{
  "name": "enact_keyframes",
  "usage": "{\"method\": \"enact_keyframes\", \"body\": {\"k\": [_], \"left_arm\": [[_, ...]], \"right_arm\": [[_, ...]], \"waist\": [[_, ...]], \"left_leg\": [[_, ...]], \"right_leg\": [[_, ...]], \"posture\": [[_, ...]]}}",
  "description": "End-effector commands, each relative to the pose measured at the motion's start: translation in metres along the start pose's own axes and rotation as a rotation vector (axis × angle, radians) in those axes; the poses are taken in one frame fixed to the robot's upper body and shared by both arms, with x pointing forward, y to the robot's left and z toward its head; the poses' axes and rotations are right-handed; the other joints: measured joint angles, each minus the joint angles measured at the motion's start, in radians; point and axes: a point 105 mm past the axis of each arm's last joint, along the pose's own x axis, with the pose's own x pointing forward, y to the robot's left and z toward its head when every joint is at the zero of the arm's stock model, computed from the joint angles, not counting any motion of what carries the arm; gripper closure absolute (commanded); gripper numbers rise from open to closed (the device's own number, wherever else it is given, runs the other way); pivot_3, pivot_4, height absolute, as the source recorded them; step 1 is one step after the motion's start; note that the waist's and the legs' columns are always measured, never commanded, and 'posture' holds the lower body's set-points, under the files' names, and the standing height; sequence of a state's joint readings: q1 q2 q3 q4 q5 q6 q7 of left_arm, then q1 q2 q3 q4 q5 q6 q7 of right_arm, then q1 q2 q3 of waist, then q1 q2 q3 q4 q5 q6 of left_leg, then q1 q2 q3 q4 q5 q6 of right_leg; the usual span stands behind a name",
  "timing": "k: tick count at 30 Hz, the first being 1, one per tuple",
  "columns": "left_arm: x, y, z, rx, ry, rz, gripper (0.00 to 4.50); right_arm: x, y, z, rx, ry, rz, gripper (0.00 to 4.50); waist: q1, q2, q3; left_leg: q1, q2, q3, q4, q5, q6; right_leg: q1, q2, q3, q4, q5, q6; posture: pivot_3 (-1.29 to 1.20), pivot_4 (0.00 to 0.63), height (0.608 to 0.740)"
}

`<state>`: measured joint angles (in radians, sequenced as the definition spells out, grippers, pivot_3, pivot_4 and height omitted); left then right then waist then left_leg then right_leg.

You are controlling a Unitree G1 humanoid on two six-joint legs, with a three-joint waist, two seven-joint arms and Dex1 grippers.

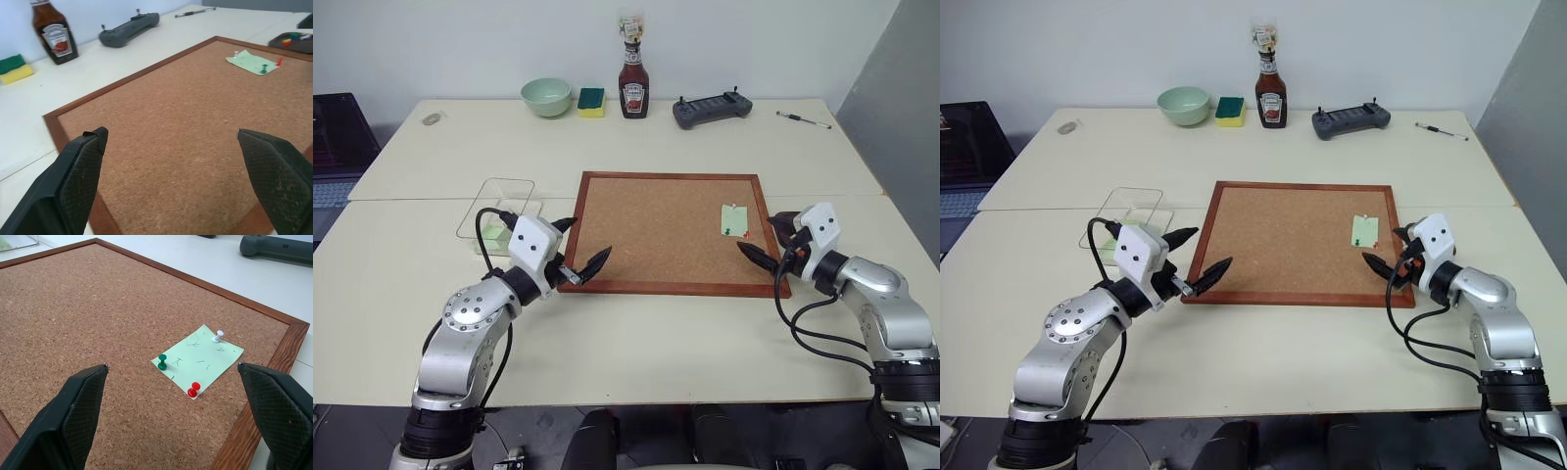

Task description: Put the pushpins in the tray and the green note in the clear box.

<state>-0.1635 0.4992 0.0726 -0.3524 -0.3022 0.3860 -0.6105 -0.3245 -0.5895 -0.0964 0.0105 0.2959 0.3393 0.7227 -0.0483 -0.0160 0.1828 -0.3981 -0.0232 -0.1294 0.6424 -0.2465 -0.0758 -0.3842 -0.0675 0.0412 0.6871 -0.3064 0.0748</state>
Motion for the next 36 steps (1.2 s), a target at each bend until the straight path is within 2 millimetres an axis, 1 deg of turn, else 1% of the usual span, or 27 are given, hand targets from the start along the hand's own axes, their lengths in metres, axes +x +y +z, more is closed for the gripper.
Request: {"method": "enact_keyframes", "body": {"k": [1, 7, 10, 12, 19, 22, 28, 31, 36], "left_arm": [[0.0, 0.0, 0.016, 0.018, -0.073, -0.04, 0.45], [0.008, -0.006, 0.018, 0.026, -0.084, -0.116, 1.72], [0.015, -0.007, 0.019, 0.026, -0.096, -0.147, 2.19], [0.021, -0.011, 0.018, 0.02, -0.1, -0.182, 2.6], [0.043, -0.022, -0.002, 0.003, -0.05, -0.297, 3.89], [0.056, -0.027, -0.006, 0.02, -0.04, -0.339, 4.49], [0.084, -0.044, -0.007, 0.017, -0.048, -0.402, 4.49], [0.093, -0.049, -0.007, 0.005, -0.05, -0.417, 4.49], [0.103, -0.058, -0.021, -0.002, 0.005, -0.442, 4.49]], "right_arm": [[-0.002, 0.002, 0.014, -0.026, -0.047, 0.007, 0.0], [-0.004, 0.007, 0.017, -0.029, -0.056, 0.014, 0.0], [-0.007, 0.012, 0.02, -0.032, -0.062, 0.018, 0.0], [-0.009, 0.015, 0.021, -0.034, -0.065, 0.023, 0.0], [-0.013, 0.024, 0.022, -0.046, -0.07, 0.035, 0.0], [-0.014, 0.031, 0.022, -0.052, -0.069, 0.047, 0.0], [-0.013, 0.037, 0.022, -0.049, -0.071, 0.051, 0.0], [-0.012, 0.038, 0.023, -0.05, -0.074, 0.053, 0.0], [-0.003, 0.038, 0.027, -0.046, -0.085, 0.038, 0.0]], "waist": [[0.0, 0.0, 0.0], [0.0, 0.0, 0.0], [0.0, 0.0, 0.0], [0.001, 0.0, 0.0], [0.0, 0.0, 0.0], [0.001, 0.0, 0.0], [0.004, 0.0, 0.0], [0.001, 0.0, 0.0], [-0.001, 0.0, 0.0]], "left_leg": [[0.0, 0.0, 0.0, 0.0, 0.0, 0.0], [0.0, 0.0, 0.0, 0.0, 0.0, 0.0], [0.0, 0.0, 0.0, 0.0, 0.0, 0.0], [0.0, 0.0, 0.0, 0.0, 0.0, 0.0], [0.0, 0.0, 0.0, 0.0, 0.0, 0.0], [0.0, 0.0, 0.0, 0.0, 0.0, 0.0], [0.0, -0.001, -0.001, 0.001, 0.0, 0.0], [0.0, -0.001, -0.001, 0.0, 0.0, 0.0], [0.0, -0.001, 0.0, 0.001, 0.0, 0.0]], "right_leg": [[0.0, 0.0, 0.0, 0.0, 0.0, 0.0], [0.0, 0.0, 0.0, 0.0, 0.0, 0.0], [0.0, 0.0, 0.0, 0.0, 0.0, 0.0], [0.0, 0.0, 0.0, 0.0, 0.0, 0.0], [0.0, 0.0, 0.0, 0.0, 0.0, 0.0], [0.0, 0.0, 0.0, 0.0, 0.0, 0.0], [0.0, 0.0, -0.001, -0.001, 0.0, 0.0], [0.0, 0.0, -0.001, -0.001, 0.0, 0.0], [0.0, 0.0, 0.0, 0.0, 0.0, 0.0]], "posture": [[0.0, 0.15, 0.74], [0.0, 0.15, 0.74], [0.0, 0.15, 0.74], [0.0, 0.15, 0.74], [0.0, 0.15, 0.74], [0.0, 0.15, 0.74], [0.0, 0.15, 0.74], [0.0, 0.15, 0.74], [0.0, 0.15, 0.74]]}}
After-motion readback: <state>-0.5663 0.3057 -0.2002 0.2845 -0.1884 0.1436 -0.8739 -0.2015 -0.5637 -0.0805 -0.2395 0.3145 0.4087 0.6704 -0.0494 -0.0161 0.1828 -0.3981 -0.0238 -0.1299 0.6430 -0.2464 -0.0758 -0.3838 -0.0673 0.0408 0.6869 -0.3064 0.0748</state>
